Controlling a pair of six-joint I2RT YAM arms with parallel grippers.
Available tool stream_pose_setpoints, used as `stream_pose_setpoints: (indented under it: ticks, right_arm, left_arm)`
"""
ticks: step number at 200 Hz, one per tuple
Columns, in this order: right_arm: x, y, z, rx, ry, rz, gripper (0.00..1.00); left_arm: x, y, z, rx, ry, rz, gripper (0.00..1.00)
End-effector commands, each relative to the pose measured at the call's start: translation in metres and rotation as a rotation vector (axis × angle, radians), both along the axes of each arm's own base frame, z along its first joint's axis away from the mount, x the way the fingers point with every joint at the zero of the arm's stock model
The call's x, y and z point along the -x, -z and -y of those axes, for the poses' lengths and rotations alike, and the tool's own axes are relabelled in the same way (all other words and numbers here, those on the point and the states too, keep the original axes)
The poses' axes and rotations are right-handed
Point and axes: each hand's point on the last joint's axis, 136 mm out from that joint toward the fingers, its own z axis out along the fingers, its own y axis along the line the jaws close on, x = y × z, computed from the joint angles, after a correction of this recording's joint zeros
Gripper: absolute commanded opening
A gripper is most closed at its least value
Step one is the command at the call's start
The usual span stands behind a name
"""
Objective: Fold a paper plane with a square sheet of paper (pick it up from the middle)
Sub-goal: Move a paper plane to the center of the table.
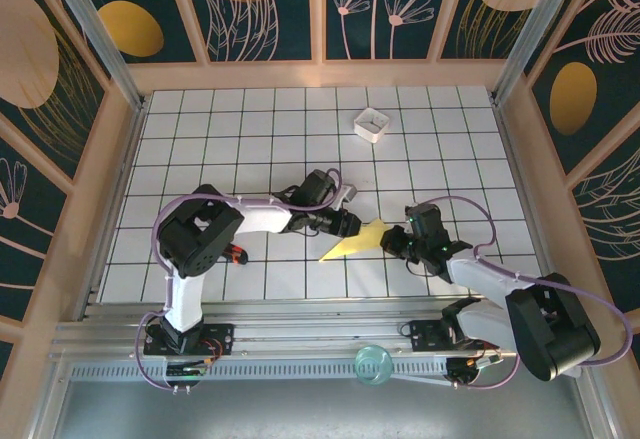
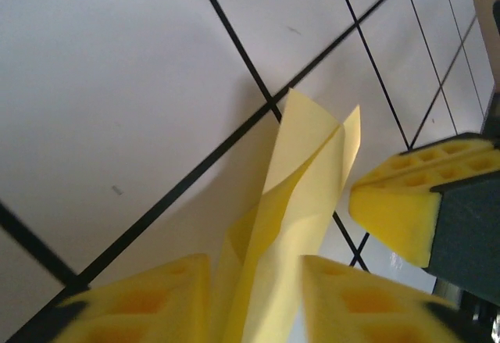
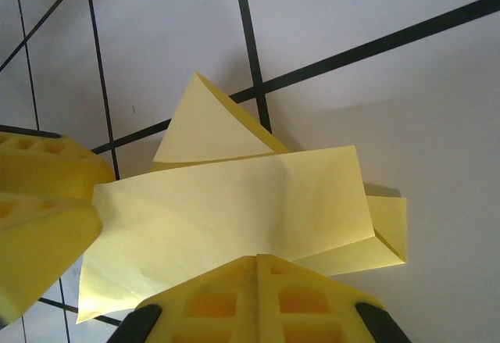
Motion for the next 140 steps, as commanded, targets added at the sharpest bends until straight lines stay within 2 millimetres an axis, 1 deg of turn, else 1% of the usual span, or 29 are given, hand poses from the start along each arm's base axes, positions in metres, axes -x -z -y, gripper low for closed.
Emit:
stream_pose_setpoints:
  ticks: [1,15,24,34,41,53,60,68,69,70,73,79,92,99,101,108,116,127,140]
  right_arm:
    - [-0.005,-0.001,0.003,0.017,-0.001,0.02,0.06]
    - [-0.01,-0.006,0.004,0.014,0.0,0.029,0.06]
    - [-0.014,-0.011,0.004,0.014,-0.002,0.04,0.07]
    - [-0.019,-0.018,0.004,0.018,-0.008,0.055,0.1]
    - [-0.022,-0.024,0.004,0.022,-0.016,0.069,0.12]
    - [-0.028,-0.039,0.001,0.023,-0.031,0.105,0.16]
    - [-0.032,-0.047,0.0,0.022,-0.039,0.126,0.19]
    - [-0.035,-0.058,-0.002,0.018,-0.051,0.156,0.21]
    - [-0.035,-0.059,-0.003,0.017,-0.054,0.158,0.21]
    - [-0.036,-0.061,-0.003,0.016,-0.055,0.161,0.22]
    - [-0.037,-0.064,-0.003,0.015,-0.056,0.169,0.22]
    - [-0.039,-0.07,-0.005,0.012,-0.064,0.186,0.23]
    - [-0.045,-0.079,-0.008,0.009,-0.072,0.207,0.24]
    - [-0.048,-0.081,-0.01,0.008,-0.077,0.215,0.25]
    - [-0.049,-0.082,-0.01,0.008,-0.079,0.216,0.25]
    - [-0.051,-0.08,-0.012,0.009,-0.087,0.213,0.25]
    - [-0.054,-0.08,-0.014,0.007,-0.095,0.214,0.25]
    - [-0.056,-0.078,-0.017,0.005,-0.107,0.207,0.25]
    - [-0.057,-0.072,-0.019,0.008,-0.113,0.194,0.25]
  left_arm:
    - [0.007,0.005,0.005,0.007,0.059,-0.03,0.2]
    - [0.004,-0.004,0.006,0.022,0.05,-0.007,0.1]
    - [-0.002,-0.012,0.004,0.015,0.027,0.029,0.05]
    - [-0.011,-0.022,-0.002,-0.006,-0.018,0.076,0.0]
    - [-0.02,-0.029,-0.01,-0.027,-0.068,0.112,0.0]
    - [-0.038,-0.039,-0.034,-0.107,-0.194,0.178,0.0]
    - [-0.049,-0.045,-0.053,-0.175,-0.289,0.223,0.0]
    - [-0.059,-0.056,-0.074,-0.231,-0.386,0.284,0.0]
    - [-0.059,-0.055,-0.076,-0.239,-0.393,0.286,0.0]
    - [-0.06,-0.061,-0.078,-0.237,-0.406,0.299,0.0]
    - [-0.061,-0.069,-0.085,-0.242,-0.436,0.319,0.0]
    - [-0.065,-0.079,-0.1,-0.267,-0.505,0.352,0.0]
    - [-0.068,-0.093,-0.127,-0.313,-0.62,0.403,0.0]
    - [-0.071,-0.102,-0.138,-0.333,-0.677,0.434,0.0]
    - [-0.067,-0.096,-0.143,-0.353,-0.676,0.427,0.0]
    - [-0.066,-0.094,-0.154,-0.394,-0.716,0.446,0.0]
    - [-0.064,-0.091,-0.16,-0.433,-0.739,0.464,0.0]
    - [-0.059,-0.084,-0.158,-0.464,-0.734,0.472,0.0]
    - [-0.052,-0.074,-0.142,-0.483,-0.7,0.467,0.0]
